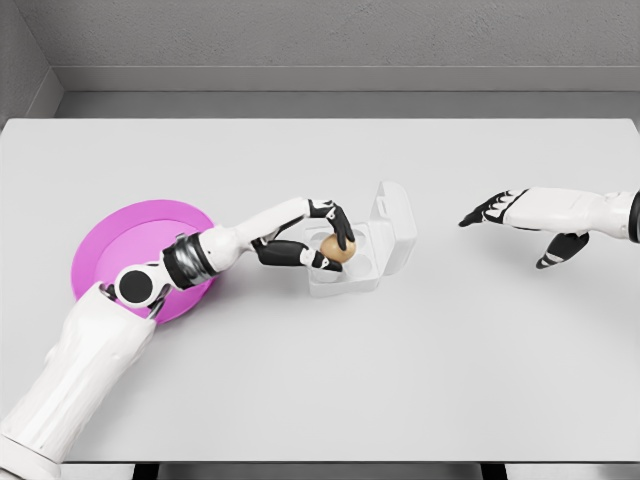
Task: Pack egg into the box and close the box lid
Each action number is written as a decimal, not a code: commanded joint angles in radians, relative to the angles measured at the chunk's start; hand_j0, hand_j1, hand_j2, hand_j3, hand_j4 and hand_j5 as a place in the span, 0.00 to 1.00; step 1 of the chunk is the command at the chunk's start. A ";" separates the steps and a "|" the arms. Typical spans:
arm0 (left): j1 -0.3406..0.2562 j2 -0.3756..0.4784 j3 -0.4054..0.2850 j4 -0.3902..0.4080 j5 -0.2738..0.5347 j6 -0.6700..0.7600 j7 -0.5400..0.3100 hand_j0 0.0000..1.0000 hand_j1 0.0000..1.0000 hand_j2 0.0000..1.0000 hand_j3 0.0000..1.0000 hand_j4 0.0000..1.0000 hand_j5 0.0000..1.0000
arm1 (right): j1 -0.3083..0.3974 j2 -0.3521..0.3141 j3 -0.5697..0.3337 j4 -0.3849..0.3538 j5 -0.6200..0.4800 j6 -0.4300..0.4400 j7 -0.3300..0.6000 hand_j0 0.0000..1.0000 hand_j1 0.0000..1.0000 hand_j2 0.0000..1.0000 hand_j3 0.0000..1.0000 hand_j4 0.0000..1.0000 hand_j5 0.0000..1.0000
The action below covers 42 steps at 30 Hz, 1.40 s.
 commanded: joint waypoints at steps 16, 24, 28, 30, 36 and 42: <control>0.002 -0.007 -0.002 0.027 0.014 0.002 0.001 0.34 0.34 0.34 0.34 0.34 0.34 | -0.002 -0.005 -0.001 0.000 -0.005 0.002 0.000 1.00 1.00 1.00 1.00 1.00 1.00; 0.002 -0.007 -0.004 0.027 0.014 0.002 0.001 0.34 0.34 0.34 0.34 0.34 0.34 | -0.002 -0.003 -0.001 -0.002 -0.005 0.002 0.000 1.00 1.00 1.00 1.00 1.00 1.00; 0.002 -0.007 -0.002 0.027 0.014 0.002 0.001 0.40 0.40 0.40 0.40 0.40 0.40 | -0.002 -0.003 -0.001 -0.002 -0.005 0.002 0.000 1.00 1.00 1.00 1.00 1.00 1.00; 0.002 -0.007 -0.004 0.025 0.013 0.002 0.001 0.46 0.46 0.46 0.46 0.46 0.46 | -0.002 -0.003 -0.001 -0.002 -0.005 0.002 0.000 1.00 1.00 1.00 1.00 1.00 1.00; 0.003 -0.006 -0.002 0.025 0.010 0.002 0.001 0.50 0.50 0.50 0.50 0.50 0.50 | -0.002 -0.003 -0.001 -0.002 -0.005 0.002 0.000 1.00 1.00 1.00 1.00 1.00 1.00; 0.009 -0.003 -0.002 0.021 0.011 0.002 0.001 0.51 0.51 0.51 0.51 0.51 0.51 | -0.002 -0.003 -0.001 -0.003 -0.005 0.002 0.000 1.00 1.00 1.00 1.00 1.00 1.00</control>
